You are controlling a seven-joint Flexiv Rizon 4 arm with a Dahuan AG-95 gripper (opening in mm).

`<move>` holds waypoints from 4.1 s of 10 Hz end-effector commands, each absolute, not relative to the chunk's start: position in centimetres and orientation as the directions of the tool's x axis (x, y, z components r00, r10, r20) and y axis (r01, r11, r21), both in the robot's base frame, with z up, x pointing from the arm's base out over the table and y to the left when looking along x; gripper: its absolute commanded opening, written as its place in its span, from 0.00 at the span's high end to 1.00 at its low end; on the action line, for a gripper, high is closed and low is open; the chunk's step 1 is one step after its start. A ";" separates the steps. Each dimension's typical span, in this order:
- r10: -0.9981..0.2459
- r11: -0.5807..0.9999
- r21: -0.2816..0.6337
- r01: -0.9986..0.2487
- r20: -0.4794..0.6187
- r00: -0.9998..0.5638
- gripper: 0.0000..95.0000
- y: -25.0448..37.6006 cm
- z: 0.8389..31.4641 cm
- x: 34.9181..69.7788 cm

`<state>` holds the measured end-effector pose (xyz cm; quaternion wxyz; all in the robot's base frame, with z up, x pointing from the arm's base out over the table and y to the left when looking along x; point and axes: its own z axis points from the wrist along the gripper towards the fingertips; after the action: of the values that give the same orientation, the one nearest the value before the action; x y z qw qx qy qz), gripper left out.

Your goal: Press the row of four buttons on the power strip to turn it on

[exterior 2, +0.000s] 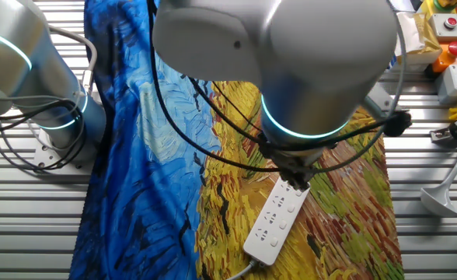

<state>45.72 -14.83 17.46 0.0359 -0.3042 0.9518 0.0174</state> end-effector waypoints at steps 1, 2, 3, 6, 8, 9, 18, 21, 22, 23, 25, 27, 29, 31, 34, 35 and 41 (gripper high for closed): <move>-0.579 0.815 -0.025 -0.579 -0.065 -0.813 0.40 -14.5 17.7 45.4; -0.594 0.804 -0.020 -0.594 -0.066 -0.802 0.40 -15.1 17.7 45.1; -0.612 0.790 -0.015 -0.613 -0.067 -0.788 0.40 -16.2 17.6 44.6; -0.670 0.742 -0.018 -0.670 -0.060 -0.740 0.40 -20.6 16.7 43.0; -0.689 0.724 -0.023 -0.689 -0.055 -0.722 0.40 -22.3 16.2 42.1; -0.695 0.719 -0.018 -0.695 -0.051 -0.717 0.40 -22.3 16.2 42.1; -0.692 0.719 0.028 -0.695 -0.071 -0.719 0.20 -22.3 15.9 42.2; -0.723 0.682 0.053 -0.729 -0.098 -0.684 0.20 -23.0 13.2 42.5; -0.733 0.671 0.053 -0.740 -0.102 -0.672 0.20 -23.2 12.3 42.6; -0.743 0.660 0.050 -0.750 -0.102 -0.661 0.20 -23.3 11.5 42.7; -0.762 0.640 0.035 -0.768 -0.097 -0.640 0.20 -23.4 9.6 42.9; -0.765 0.637 0.031 -0.770 -0.101 -0.636 0.20 -23.4 8.7 42.9; -0.772 0.630 0.032 -0.776 -0.078 -0.630 0.20 -23.4 8.7 42.9; -0.777 0.626 0.027 -0.780 -0.067 -0.626 0.20 -23.4 8.7 42.9; -0.797 0.597 0.044 -0.801 -0.085 -0.598 0.00 -23.4 8.7 42.9; -0.808 0.583 0.042 -0.812 -0.082 -0.584 0.00 -23.6 8.0 42.9; -0.829 0.551 0.036 -0.834 -0.097 -0.551 0.00 -24.0 4.8 42.6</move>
<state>42.45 -23.98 4.62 0.0346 -0.4725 0.8797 0.0412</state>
